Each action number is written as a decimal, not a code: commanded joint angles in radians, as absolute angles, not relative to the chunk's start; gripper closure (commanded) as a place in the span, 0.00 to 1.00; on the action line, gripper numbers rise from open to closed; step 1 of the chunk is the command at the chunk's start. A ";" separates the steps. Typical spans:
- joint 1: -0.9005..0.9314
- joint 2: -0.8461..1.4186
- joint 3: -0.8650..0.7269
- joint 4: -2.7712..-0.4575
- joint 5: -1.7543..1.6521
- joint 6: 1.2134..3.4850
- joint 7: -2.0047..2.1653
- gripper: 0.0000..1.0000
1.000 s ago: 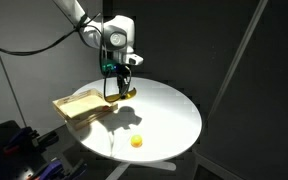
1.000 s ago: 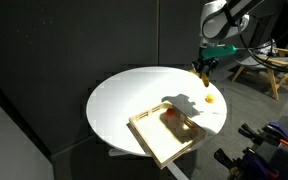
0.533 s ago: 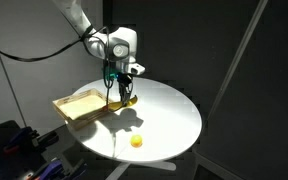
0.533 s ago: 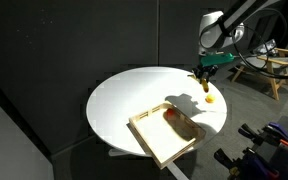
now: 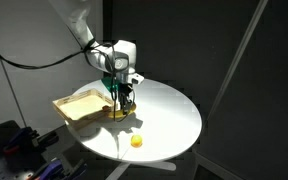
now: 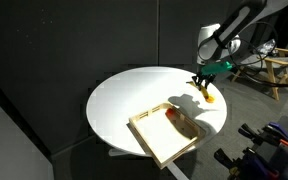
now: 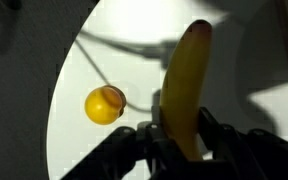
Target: Remove the banana from the wooden tray and put it on the table
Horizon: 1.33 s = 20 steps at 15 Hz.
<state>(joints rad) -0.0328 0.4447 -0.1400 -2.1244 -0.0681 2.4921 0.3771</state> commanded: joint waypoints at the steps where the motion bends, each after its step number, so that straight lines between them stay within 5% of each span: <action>1: -0.040 0.475 -0.147 -2.125 -0.064 2.527 0.313 0.85; 16: -0.031 0.574 -0.177 -2.116 -0.064 2.591 0.286 0.85; 17: -0.031 0.576 -0.177 -2.116 -0.064 2.590 0.285 0.79; 18: -0.032 0.576 -0.177 -2.115 -0.064 2.588 0.284 0.36; 20: -0.033 0.576 -0.176 -2.114 -0.062 2.583 0.283 0.29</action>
